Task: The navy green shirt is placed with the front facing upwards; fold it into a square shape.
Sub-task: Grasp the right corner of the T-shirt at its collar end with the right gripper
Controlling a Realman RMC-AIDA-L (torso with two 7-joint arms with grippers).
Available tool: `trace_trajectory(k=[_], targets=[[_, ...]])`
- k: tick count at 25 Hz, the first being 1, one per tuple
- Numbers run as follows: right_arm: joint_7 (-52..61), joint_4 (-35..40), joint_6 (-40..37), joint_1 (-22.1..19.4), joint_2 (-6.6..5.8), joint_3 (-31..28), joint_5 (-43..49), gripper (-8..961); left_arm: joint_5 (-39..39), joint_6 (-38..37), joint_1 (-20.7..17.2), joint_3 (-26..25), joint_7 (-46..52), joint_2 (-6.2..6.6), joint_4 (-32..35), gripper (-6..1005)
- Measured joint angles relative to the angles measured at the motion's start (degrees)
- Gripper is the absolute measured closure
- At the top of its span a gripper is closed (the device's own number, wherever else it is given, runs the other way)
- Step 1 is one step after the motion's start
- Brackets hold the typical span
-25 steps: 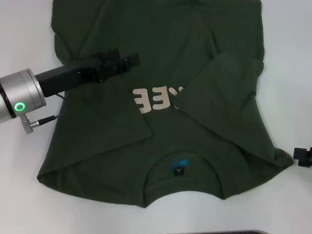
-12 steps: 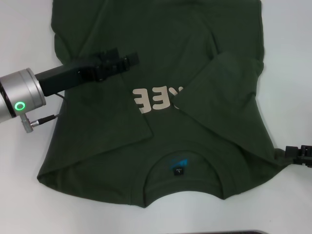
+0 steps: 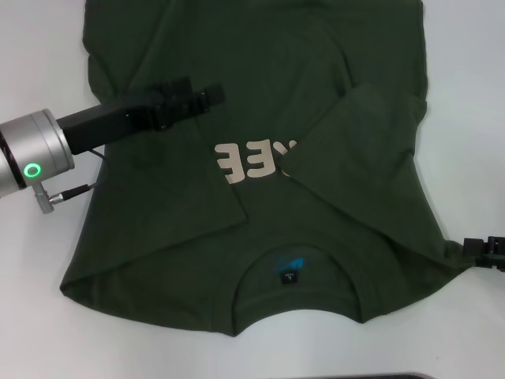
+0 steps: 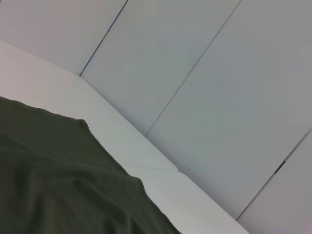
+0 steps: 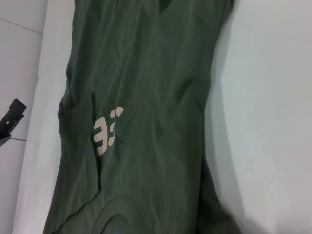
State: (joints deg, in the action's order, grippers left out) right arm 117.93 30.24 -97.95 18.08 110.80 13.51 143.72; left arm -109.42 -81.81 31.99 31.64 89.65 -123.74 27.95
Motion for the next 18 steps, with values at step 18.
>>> trace_trajectory(k=[18], targets=[[0.0,-0.5,0.1,1.3,0.64,1.7,0.1,317,0.1,0.0,0.0,0.0,0.0,0.0,0.0,138]])
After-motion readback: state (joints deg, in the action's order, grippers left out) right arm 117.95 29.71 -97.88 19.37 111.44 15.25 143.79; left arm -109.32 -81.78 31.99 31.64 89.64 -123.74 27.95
